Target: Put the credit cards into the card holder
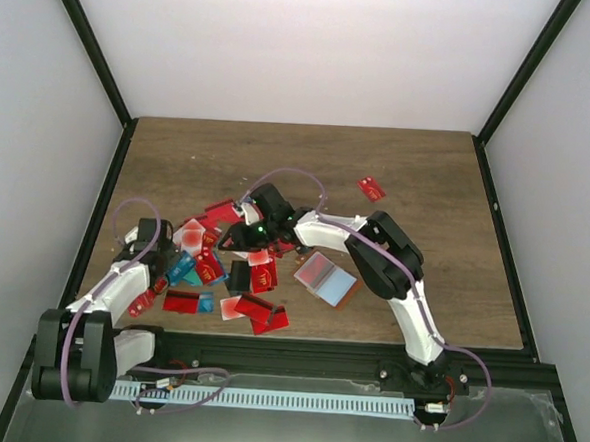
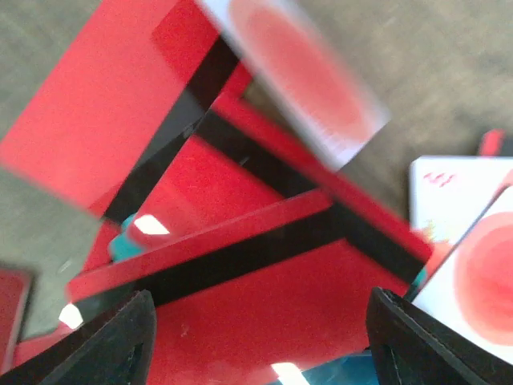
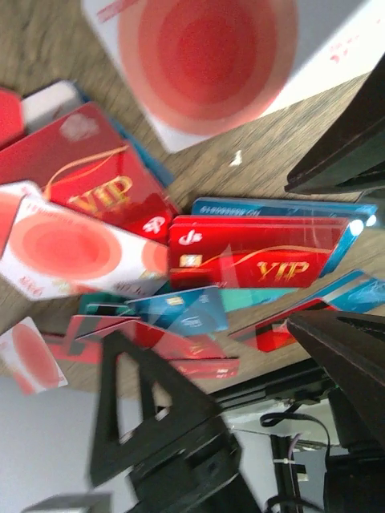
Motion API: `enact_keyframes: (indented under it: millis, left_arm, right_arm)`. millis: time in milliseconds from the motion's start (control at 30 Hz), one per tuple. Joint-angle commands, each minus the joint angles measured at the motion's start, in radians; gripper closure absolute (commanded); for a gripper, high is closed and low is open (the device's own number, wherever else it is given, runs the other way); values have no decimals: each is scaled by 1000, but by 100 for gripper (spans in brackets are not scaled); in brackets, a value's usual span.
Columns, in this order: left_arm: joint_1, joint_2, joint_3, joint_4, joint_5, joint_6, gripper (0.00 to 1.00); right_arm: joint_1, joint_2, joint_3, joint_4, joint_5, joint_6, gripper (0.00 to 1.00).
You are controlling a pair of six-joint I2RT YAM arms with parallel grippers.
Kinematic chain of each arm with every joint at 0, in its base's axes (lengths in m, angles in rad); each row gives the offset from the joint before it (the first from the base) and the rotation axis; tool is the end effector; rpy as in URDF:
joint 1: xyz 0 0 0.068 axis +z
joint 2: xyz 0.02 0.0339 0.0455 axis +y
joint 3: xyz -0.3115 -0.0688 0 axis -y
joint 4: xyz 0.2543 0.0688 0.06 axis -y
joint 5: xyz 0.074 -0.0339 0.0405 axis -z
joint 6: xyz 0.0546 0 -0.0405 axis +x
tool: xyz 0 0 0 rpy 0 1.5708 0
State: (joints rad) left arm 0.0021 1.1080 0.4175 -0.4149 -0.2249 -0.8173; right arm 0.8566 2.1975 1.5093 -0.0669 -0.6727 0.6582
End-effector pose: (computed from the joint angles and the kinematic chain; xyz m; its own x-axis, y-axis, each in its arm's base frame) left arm 0.1723 0.0125 0.1628 -0.5369 -0.7121 -0.4524 -0.7216 0.6654 -0.1909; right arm 0.3163 0.4169 0.1706 -0.8984 -0.3060 -0.3149 -0.4281 0.4508 0.7833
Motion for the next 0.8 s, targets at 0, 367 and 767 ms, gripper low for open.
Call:
enact_keyframes:
  millis: [0,367,767]
  left_arm:
    - [-5,107,-23,144,200,29,28]
    - [-339,300,23,238,300,-79,29]
    - [-522,233,145,172,268,-98,31]
  right_arm:
    - [-15,-54,-67,0,14,-19,58]
    - [-121,-147,-204,-6,69,-4,59]
    - [-150,-202,-209,-3,15,-8,59]
